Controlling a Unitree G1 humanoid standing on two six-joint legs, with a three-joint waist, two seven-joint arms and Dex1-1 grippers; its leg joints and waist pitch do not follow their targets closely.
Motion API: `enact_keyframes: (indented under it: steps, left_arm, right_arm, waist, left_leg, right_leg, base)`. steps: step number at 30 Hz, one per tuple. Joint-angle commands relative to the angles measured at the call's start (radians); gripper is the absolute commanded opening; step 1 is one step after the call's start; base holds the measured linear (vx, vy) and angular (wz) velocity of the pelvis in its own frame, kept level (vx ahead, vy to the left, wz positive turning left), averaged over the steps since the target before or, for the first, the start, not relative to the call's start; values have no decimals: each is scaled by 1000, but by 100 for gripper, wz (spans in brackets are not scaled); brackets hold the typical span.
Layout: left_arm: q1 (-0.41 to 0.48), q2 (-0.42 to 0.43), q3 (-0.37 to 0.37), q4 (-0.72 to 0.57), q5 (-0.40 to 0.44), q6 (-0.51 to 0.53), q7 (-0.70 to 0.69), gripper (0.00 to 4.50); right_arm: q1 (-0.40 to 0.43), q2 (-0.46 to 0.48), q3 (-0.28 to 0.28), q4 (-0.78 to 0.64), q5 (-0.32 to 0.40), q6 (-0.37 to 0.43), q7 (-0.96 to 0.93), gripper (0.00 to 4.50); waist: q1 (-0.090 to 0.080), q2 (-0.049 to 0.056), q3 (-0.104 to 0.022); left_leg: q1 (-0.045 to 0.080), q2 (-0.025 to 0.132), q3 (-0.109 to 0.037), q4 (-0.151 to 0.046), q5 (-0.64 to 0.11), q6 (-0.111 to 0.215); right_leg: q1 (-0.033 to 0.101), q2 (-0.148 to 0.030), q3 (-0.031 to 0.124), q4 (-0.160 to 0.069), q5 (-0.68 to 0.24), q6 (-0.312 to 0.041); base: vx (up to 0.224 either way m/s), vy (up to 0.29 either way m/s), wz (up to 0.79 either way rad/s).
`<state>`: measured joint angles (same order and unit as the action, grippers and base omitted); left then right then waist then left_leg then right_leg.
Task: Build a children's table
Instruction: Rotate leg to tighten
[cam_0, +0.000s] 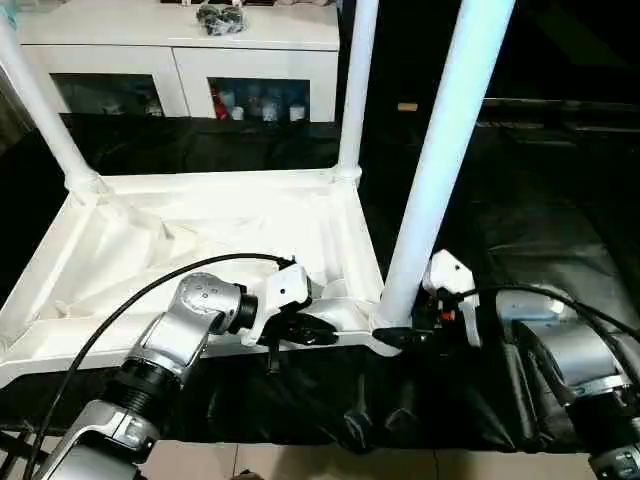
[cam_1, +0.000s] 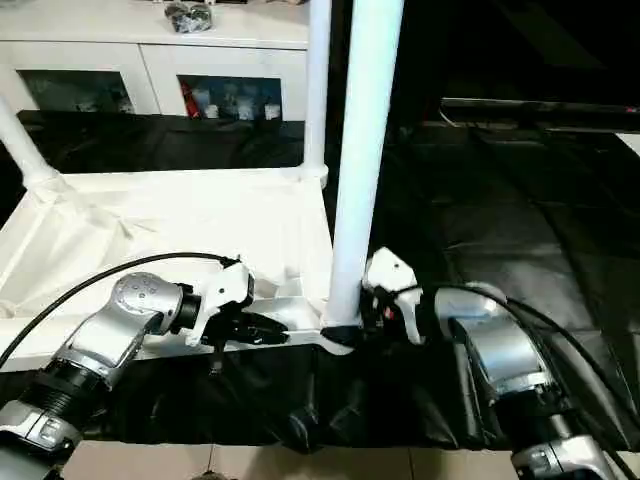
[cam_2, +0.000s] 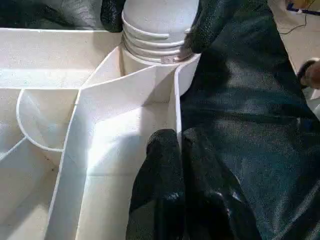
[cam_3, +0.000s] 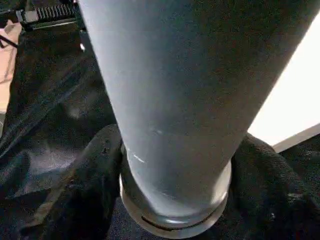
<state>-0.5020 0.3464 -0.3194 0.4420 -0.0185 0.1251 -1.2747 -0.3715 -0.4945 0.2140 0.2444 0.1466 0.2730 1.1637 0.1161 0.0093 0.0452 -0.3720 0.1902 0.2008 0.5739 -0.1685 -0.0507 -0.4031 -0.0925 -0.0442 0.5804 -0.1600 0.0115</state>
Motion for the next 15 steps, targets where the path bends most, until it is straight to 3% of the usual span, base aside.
enact_keyframes:
  steps: [1,7,10,13,14,15]
  left_arm:
    - [-8,-11,-28,-2,-10,-21,-28,0]
    - [-8,-35,-18,10,1,-2,32,0]
    - [-14,-53,-12,19,8,6,74,0]
    - [-32,-111,6,40,24,29,190,0]
    - [-44,-147,12,49,34,48,250,0]
    - [-50,-169,14,55,40,57,285,0]
  right_arm:
    - [-5,0,22,0,-10,-1,-1,285]
    - [32,19,31,-15,-15,7,-32,274]
    - [47,41,22,-19,-12,15,-67,273]
    - [55,133,-6,12,-32,23,-230,273]
    - [45,201,-20,46,-51,23,-343,272]
    - [38,238,-24,64,-61,23,-399,272]
  waist:
    - [-3,-11,-62]
    - [-3,-6,-61]
    - [-6,-6,-58]
    - [-11,-8,-53]
    - [-17,2,-52]
    - [-22,-2,-51]
  left_leg:
    - [18,41,-15,-64,-249,35]
    - [21,41,-16,-65,-267,24]
    - [22,41,-18,-69,-303,15]
    - [27,37,-23,-73,-358,-10]
    - [27,34,-27,-75,-380,-23]
    - [27,33,-27,-75,-388,-27]
  right_leg:
    - [39,-48,29,-55,-256,-222]
    - [37,-47,30,-59,-269,-214]
    - [36,-49,30,-65,-320,-203]
    - [31,-51,29,-76,-420,-176]
    - [30,-53,26,-83,-487,-151]
    - [27,-52,25,-88,-503,-143]
  base:
    - [0,0,0]
    - [0,0,0]
    - [0,0,0]
    - [0,0,0]
    - [0,0,0]
    - [0,0,0]
